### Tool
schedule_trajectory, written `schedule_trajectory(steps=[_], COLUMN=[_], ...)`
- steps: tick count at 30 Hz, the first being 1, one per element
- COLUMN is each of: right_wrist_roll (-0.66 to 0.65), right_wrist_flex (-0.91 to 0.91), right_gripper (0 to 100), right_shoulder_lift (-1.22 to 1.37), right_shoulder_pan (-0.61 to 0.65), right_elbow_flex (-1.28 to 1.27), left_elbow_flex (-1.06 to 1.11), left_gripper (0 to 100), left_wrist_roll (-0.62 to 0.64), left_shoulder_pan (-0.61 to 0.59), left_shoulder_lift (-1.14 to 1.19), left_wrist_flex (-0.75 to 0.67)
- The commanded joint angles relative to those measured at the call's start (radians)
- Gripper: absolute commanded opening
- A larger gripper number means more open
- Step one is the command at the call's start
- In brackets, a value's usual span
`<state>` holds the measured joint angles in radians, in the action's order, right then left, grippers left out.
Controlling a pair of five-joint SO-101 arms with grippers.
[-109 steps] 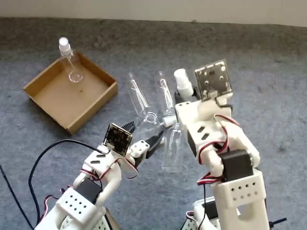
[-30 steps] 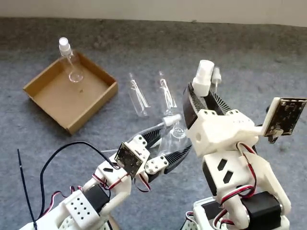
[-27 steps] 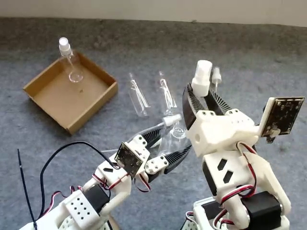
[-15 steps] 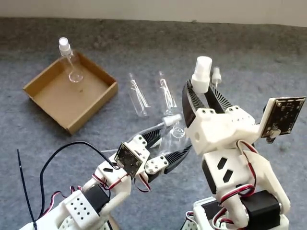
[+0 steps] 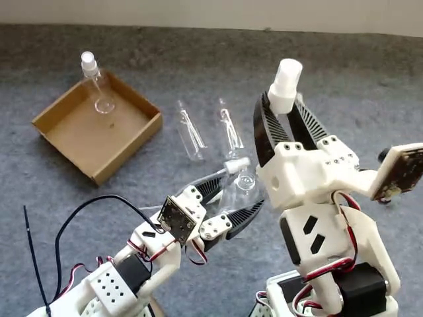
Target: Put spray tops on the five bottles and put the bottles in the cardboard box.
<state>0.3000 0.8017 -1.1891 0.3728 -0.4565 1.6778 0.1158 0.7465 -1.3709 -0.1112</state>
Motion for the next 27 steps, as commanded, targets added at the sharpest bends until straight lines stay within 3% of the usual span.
schedule_trajectory(steps=[1, 14, 27], right_wrist_roll=[-0.009, -0.009, -0.018], right_wrist_flex=[-0.054, -0.054, -0.081], right_gripper=[0.5, 0.5, 0.5], right_shoulder_lift=[-0.002, -0.01, -0.01], right_shoulder_pan=[0.015, 0.031, 0.073], right_elbow_flex=[-0.001, -0.153, -0.001], left_elbow_flex=[0.027, 0.027, 0.027], left_gripper=[7, 7, 7], left_wrist_roll=[0.005, 0.005, 0.005], left_shoulder_pan=[0.015, 0.008, 0.008], left_shoulder_lift=[-0.018, -0.018, -0.018], left_wrist_flex=[-0.02, -0.02, -0.02])
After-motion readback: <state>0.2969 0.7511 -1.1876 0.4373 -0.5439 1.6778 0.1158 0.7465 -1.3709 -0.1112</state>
